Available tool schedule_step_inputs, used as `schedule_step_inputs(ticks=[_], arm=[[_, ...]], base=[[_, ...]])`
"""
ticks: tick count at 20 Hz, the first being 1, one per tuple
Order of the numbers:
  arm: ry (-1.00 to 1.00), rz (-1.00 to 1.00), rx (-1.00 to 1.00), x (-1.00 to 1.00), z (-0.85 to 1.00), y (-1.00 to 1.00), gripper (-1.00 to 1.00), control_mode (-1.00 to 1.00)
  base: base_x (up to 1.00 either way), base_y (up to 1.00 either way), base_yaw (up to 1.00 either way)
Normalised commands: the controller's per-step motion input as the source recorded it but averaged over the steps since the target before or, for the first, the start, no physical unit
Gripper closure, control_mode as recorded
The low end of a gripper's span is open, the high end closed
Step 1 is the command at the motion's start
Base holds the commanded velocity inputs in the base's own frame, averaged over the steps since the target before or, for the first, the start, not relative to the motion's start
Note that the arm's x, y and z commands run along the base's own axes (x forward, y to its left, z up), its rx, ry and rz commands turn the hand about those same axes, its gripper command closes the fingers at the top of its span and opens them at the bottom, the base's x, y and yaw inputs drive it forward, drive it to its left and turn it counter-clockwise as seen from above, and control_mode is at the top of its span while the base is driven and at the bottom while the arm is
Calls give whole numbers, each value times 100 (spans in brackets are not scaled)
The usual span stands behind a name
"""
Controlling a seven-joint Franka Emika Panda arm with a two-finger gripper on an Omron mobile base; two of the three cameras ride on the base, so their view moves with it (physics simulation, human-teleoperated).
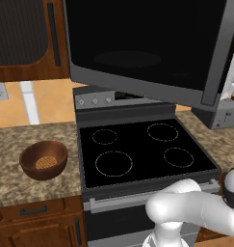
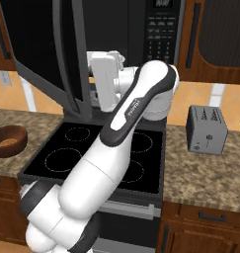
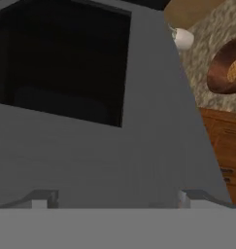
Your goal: Open the microwave, place the bowl with waffle inside the microwave, then close the microwave door and turn it on.
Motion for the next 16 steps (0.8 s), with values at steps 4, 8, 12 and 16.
schedule_step_inputs(ticks=[4,8,12,16], arm=[[7,5,0,-90,6,70,-100,-100],[16,0,0,-68,13,93,-100,-100],[17,0,0,-58,10,100,-100,-100],[16,0,0,-50,6,100,-100,-100]], base=[[0,0,0],[0,0,0],[0,0,0],[0,0,0]])
